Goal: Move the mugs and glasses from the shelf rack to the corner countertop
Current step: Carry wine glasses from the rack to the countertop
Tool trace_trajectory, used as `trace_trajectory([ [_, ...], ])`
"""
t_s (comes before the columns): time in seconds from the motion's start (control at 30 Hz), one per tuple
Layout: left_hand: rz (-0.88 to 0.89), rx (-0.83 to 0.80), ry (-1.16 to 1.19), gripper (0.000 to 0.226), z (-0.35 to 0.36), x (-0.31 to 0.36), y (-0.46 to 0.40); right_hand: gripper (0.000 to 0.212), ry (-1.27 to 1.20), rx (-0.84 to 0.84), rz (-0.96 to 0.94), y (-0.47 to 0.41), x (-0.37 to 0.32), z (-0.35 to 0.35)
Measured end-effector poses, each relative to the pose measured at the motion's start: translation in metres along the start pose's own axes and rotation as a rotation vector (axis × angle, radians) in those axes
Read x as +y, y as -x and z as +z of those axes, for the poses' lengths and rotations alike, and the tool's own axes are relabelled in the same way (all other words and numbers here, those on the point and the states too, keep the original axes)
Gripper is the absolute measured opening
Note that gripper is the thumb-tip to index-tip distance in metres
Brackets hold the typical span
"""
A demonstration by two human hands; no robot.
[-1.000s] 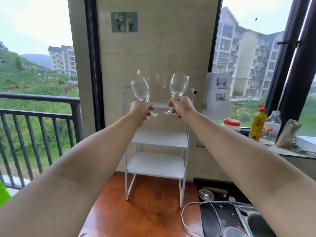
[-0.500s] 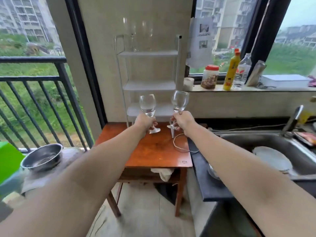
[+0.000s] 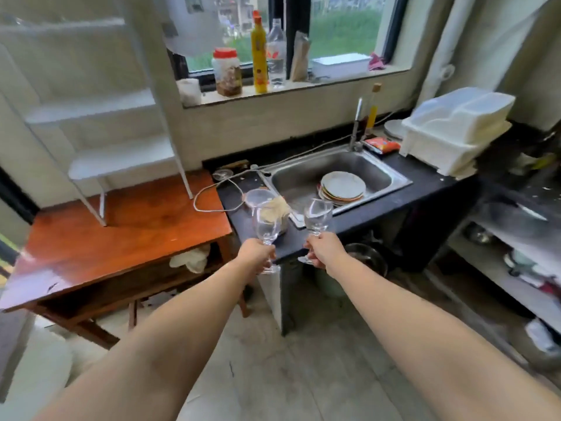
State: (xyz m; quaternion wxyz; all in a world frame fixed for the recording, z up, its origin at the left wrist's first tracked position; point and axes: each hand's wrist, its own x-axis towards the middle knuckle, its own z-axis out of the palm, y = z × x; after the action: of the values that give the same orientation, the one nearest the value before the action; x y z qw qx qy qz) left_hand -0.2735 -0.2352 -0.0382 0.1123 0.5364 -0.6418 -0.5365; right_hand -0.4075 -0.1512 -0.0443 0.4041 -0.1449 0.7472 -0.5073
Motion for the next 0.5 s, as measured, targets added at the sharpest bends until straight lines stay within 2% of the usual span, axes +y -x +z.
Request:
trace_trajectory([
  [0.17,0.022,-0.2,-0.063,0.03,0.143,0.036,0.023,0.022,-0.129,0.167,0.084,0.01,0.052,-0.141],
  [0.37,0.089,-0.414,-0.158,0.029,0.318,0.077,0.059,0.024,-0.105,0.402,0.14,0.04,0.106,-0.319],
  [0.5,0.127,-0.56,-0.226,0.026,0.407,0.099,0.081,0.012,-0.168,0.537,0.222,0.06,0.138,-0.4],
])
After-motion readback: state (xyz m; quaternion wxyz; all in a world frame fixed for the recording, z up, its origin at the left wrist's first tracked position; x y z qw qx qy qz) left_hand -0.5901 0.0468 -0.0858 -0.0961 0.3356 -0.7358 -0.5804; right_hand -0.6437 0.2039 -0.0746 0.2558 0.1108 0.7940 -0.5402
